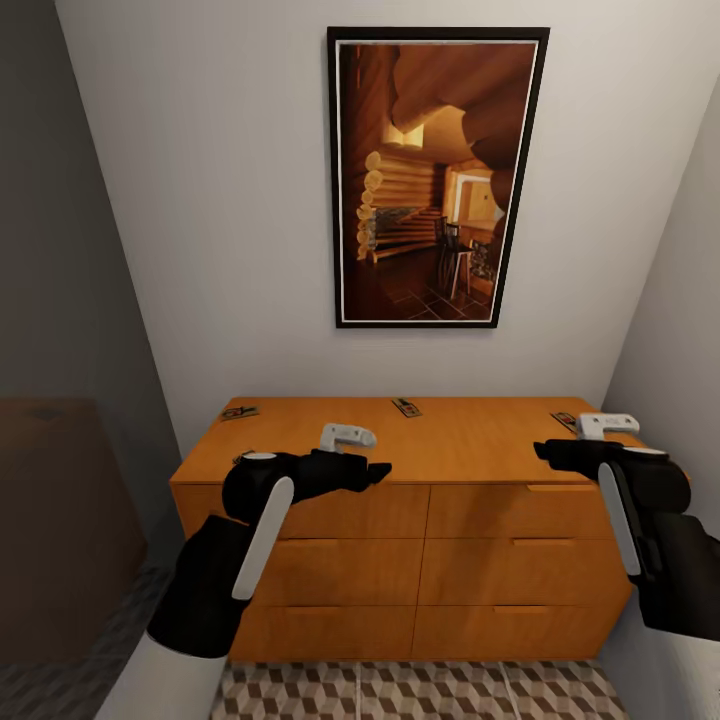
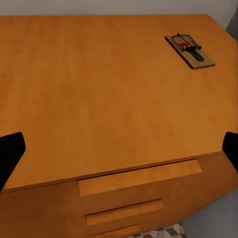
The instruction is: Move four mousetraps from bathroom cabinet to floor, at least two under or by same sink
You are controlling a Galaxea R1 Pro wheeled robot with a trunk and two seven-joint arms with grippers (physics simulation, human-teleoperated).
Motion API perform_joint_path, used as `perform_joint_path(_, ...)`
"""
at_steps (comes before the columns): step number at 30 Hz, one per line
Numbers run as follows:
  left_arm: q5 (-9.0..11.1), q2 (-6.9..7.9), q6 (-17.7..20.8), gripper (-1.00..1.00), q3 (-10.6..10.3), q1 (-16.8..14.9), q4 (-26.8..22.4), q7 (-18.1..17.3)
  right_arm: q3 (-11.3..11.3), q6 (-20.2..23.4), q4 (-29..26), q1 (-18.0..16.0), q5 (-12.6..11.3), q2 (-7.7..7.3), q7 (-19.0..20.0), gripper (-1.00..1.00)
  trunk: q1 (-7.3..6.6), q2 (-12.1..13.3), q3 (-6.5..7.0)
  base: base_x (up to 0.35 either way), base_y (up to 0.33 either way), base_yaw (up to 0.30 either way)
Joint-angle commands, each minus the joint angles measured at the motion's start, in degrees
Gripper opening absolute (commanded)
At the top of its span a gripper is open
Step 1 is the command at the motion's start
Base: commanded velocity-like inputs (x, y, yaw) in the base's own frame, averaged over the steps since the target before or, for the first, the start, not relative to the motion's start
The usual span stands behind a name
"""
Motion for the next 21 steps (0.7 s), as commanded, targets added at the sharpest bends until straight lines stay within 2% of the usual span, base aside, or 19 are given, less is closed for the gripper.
perform_joint_path(1,-0.1,-0.02,0.3,1.0,0.0,-0.3,0.0,-0.2,0.0,0.3,0.0,-0.2,0.1,-0.01,0.1,1.0,0.0,0.0,-0.07,0.0,0.0,0.0)
perform_joint_path(21,-0.8,-0.02,0.3,1.0,0.4,-7.1,0.7,3.8,0.2,0.3,0.1,-1.7,-0.1,0.25,0.0,1.0,0.0,0.0,-0.07,0.0,0.0,0.0)
